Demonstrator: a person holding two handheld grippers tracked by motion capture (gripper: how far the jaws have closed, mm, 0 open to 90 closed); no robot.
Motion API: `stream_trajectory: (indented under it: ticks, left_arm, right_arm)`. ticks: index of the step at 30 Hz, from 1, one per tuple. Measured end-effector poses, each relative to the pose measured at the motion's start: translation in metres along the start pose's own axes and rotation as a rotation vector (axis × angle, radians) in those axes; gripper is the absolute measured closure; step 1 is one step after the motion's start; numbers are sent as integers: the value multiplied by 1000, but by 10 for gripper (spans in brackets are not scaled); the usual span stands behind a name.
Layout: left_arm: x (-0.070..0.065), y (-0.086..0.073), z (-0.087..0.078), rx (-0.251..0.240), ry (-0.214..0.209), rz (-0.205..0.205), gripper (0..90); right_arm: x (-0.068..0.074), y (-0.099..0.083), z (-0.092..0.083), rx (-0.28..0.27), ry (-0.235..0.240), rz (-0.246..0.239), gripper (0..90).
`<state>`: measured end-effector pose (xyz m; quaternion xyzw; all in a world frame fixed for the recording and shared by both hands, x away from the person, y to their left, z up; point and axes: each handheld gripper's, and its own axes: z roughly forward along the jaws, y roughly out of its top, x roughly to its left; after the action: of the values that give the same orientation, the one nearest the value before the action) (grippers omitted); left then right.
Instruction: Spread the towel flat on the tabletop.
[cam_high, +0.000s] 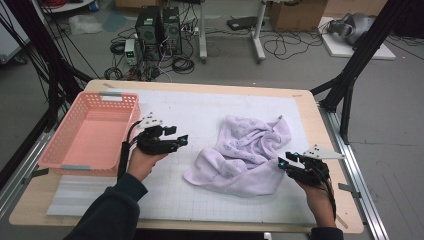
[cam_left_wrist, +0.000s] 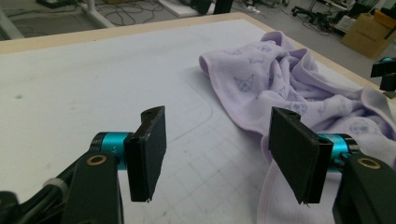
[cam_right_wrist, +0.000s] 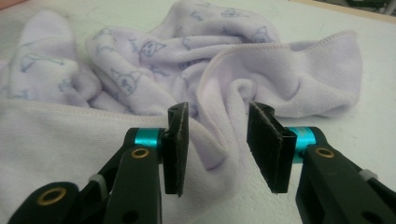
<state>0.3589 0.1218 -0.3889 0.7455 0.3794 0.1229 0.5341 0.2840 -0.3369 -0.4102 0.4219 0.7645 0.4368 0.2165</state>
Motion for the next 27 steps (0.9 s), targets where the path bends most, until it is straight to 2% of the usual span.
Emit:
stream_trajectory:
  ticks: [4,6,9,12,15,17,20,24,27]
  left_arm:
    - [-3,4,35,28,-16,-16,400]
    - [-5,5,50,57,-28,-20,401]
    - [-12,9,73,88,-60,-26,408]
    - [-20,12,91,146,-68,21,412]
    - [-30,14,111,190,-74,49,406]
    - [-36,12,123,228,-80,69,404]
    - [-47,5,139,290,-88,126,403]
    - [-53,-4,150,357,-125,142,415]
    - [-56,-5,151,351,-123,171,417]
  right_arm:
    - [-1,-4,4,11,-24,10,560]
    - [-2,-4,4,6,-25,5,559]
    - [-3,-6,4,6,-34,11,552]
    - [-6,-8,4,8,-45,15,545]
    - [-7,-9,4,11,-54,20,532]
    - [-6,-9,4,12,-57,19,522]
    - [-6,-9,4,12,-51,13,520]
    - [-6,-10,4,10,-52,18,517]
    - [-6,-10,4,8,-51,20,512]
